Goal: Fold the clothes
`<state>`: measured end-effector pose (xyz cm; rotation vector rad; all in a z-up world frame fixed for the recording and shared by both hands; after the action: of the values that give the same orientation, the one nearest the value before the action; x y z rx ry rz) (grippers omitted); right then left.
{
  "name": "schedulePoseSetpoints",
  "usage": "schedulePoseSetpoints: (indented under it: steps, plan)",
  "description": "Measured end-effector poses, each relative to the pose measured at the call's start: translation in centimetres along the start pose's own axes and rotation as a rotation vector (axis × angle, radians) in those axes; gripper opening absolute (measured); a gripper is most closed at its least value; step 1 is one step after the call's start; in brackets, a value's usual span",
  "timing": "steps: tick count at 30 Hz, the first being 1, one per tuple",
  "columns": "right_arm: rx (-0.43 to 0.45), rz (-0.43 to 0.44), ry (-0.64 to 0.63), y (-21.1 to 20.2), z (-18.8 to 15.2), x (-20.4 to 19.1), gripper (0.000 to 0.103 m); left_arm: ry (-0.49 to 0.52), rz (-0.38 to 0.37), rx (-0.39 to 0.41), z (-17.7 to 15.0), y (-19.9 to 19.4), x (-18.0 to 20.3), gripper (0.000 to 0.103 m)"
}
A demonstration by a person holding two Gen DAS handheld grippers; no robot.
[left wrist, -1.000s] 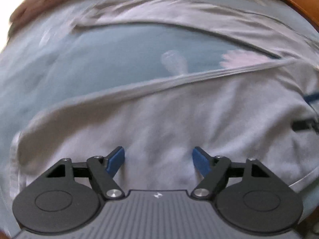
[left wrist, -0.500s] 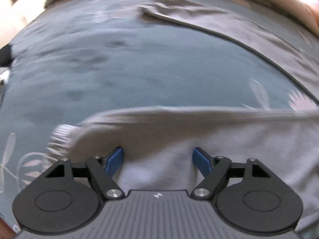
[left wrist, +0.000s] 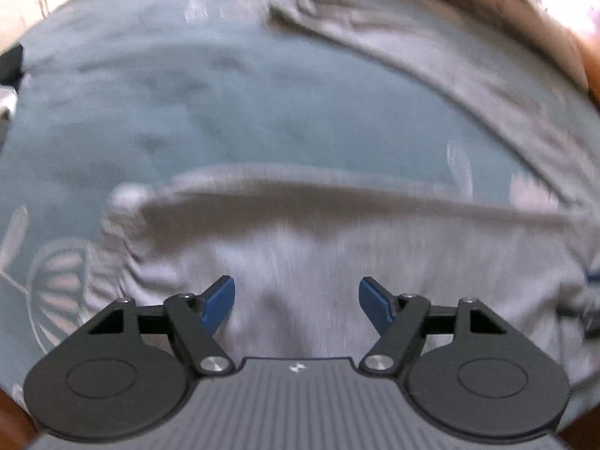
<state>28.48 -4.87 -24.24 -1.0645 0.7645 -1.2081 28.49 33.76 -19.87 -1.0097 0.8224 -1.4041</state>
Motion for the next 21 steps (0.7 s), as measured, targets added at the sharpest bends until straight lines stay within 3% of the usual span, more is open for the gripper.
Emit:
schedulePoseSetpoints:
  steps: [3,5,8,11,16,21]
  plan:
    - [-0.001,0.0,-0.001,0.0,0.0,0.1,0.103,0.003,0.123,-0.002,-1.0,-0.2,-1.9,0.079]
    - [0.002,-0.002,0.0,0.1,0.0,0.2,0.103,-0.06,0.139,-0.006,-1.0,-0.9,-3.0,0.076]
    - [0.014,-0.009,0.007,0.1,0.1,0.1,0.103,-0.034,0.14,0.029,0.0,-2.2,-2.3,0.075]
    - [0.027,-0.016,0.015,0.1,0.0,0.1,0.103,0.044,0.074,0.061,0.3,-2.9,0.1,0.077]
    - [0.023,-0.022,0.017,0.2,0.1,0.1,0.103,0.094,0.017,0.047,-0.5,-1.9,3.1,0.077]
    - [0.045,-0.029,0.015,0.0,0.0,0.1,0.103,0.15,0.041,-0.035,-2.0,0.3,3.1,0.079]
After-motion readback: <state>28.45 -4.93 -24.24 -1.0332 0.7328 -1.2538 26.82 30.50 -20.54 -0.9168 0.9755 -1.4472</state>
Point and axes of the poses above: each gripper's, at about its wrist camera, not at the fingertips, and y roughly the way its jaws point, x to its right, z to its top, the point moved 9 cm from there along y, roughly the way its jaws point, and after that the axes turned 2 degrees about -z, right-handed, at the moved point
